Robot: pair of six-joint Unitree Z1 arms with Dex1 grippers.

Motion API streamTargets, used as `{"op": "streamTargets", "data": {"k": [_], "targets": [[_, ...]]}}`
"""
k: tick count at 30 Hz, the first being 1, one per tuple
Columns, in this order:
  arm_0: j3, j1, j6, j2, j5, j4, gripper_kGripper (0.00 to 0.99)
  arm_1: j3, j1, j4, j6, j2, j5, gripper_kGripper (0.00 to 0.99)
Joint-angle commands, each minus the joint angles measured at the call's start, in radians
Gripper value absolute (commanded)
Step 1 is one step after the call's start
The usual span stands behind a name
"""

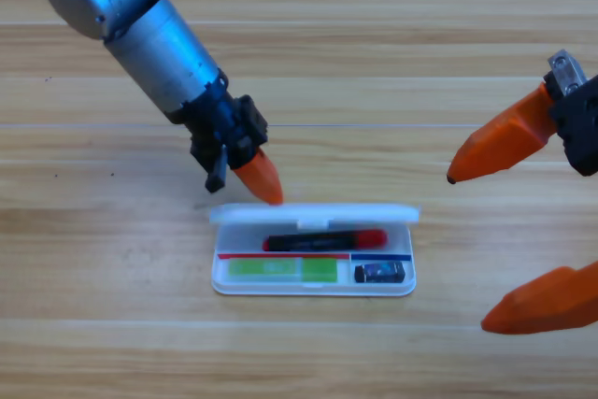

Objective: Clean up eraser and pencils

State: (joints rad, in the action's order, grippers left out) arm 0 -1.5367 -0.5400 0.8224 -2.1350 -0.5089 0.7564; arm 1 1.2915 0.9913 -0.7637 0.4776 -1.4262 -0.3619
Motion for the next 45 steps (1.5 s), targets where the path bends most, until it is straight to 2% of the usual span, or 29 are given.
{"op": "streamTargets", "data": {"k": [1,25,31,34,36,37,38,40,43,45], "targets": [[0.059,-0.072,0.003,0.010,0.032,-0.002,0.000,-0.026,0.017,0.024,-0.007,0.020,-0.005,0.990],[0.194,-0.104,0.009,-0.046,0.096,-0.143,0.000,-0.026,0.017,0.027,-0.007,0.015,-0.005,0.990],[0.196,-0.104,-0.017,0.055,0.162,-0.120,0.000,-0.026,0.017,0.027,-0.008,0.013,-0.006,0.990],[0.165,-0.110,0.007,0.170,0.162,-0.005,0.012,-0.026,0.017,0.027,-0.008,0.013,-0.006,0.990],[0.125,-0.127,-0.005,0.250,0.167,0.112,0.687,-0.026,0.017,0.027,-0.008,0.012,-0.006,0.990],[0.127,-0.143,-0.026,0.293,0.167,0.139,0.927,-0.026,0.017,0.027,-0.008,0.012,-0.006,0.990],[0.121,-0.164,-0.080,0.337,0.168,0.162,0.986,-0.026,0.017,0.027,-0.008,0.012,-0.006,0.990],[0.092,-0.221,-0.157,0.417,0.196,0.225,0.990,-0.026,0.017,0.027,-0.008,0.012,-0.006,0.990],[0.079,-0.290,-0.186,0.509,0.197,0.300,0.990,-0.026,0.017,0.027,-0.008,0.010,-0.006,0.990],[0.118,-0.311,-0.192,0.575,0.196,0.282,0.990,-0.026,0.017,0.027,-0.008,0.010,-0.006,0.990]]}}
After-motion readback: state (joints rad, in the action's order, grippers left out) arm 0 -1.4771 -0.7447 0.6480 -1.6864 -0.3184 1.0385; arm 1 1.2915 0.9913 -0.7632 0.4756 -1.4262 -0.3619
